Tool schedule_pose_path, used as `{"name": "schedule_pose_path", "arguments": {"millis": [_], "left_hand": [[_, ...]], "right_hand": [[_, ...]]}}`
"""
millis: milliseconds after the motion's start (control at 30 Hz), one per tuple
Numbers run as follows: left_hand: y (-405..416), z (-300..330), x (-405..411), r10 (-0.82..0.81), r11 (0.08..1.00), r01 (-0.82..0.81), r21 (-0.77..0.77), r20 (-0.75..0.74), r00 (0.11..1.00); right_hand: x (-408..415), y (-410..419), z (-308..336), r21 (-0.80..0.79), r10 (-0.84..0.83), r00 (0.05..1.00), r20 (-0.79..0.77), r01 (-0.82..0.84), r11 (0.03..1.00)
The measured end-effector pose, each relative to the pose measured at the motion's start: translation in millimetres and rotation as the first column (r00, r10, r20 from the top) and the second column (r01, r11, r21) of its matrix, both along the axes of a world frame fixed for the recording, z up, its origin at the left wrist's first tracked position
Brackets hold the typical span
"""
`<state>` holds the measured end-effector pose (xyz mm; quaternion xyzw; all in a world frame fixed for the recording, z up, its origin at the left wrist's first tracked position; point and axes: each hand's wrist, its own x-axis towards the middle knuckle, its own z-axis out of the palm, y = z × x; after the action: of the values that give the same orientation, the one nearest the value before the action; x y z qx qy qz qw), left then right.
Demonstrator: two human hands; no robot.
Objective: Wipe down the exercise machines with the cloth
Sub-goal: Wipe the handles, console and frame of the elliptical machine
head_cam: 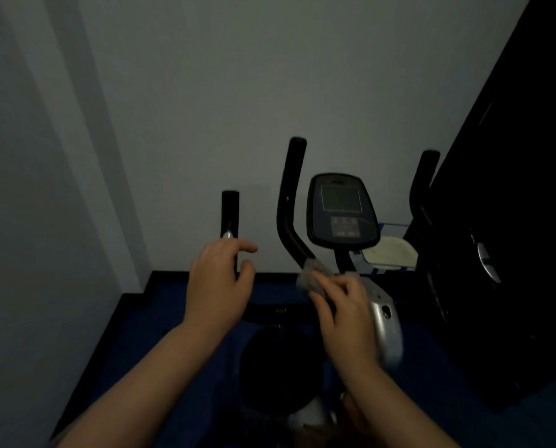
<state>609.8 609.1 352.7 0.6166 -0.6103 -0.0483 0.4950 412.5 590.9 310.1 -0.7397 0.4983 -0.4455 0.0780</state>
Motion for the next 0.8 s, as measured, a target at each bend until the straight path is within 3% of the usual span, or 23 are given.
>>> {"name": "schedule_pose_path", "arguments": {"millis": [100,233,333,400,533,600,700,800], "left_hand": [[-33,15,23,-0.011,0.999,0.014,-0.043,0.071,0.997],[-82,27,37,-0.092,0.996,0.089,0.022,0.245,0.965],[-110,23,46,-0.136,0.99,0.119,0.071,0.321,0.937],[-122,20,51,-0.136,0.99,0.115,0.085,0.313,0.94],[-141,26,53,-0.116,0.991,0.094,0.098,0.258,0.959],[-151,33,54,-0.113,0.99,0.084,0.114,0.275,0.955],[-168,36,56,-0.099,0.992,0.07,0.103,0.308,0.946],[-176,26,54,-0.033,0.999,0.021,0.044,0.279,0.96]], "right_hand": [[8,-19,17,0.025,0.019,1.0,0.008,-0.019,1.0],[57,-72,49,0.007,0.052,0.999,-0.001,-0.052,0.999],[66,-72,37,0.017,0.029,0.997,-0.072,-0.027,0.999],[60,-62,33,-0.043,0.029,0.99,-0.136,-0.035,0.998],[70,-103,77,-0.067,0.036,0.999,0.011,-0.035,0.997],[83,-129,94,-0.122,0.018,1.0,0.003,-0.017,0.992],[87,-141,78,-0.182,0.016,0.996,-0.089,-0.032,0.983],[72,-127,57,-0.105,0.021,1.0,-0.016,-0.022,0.994]]}}
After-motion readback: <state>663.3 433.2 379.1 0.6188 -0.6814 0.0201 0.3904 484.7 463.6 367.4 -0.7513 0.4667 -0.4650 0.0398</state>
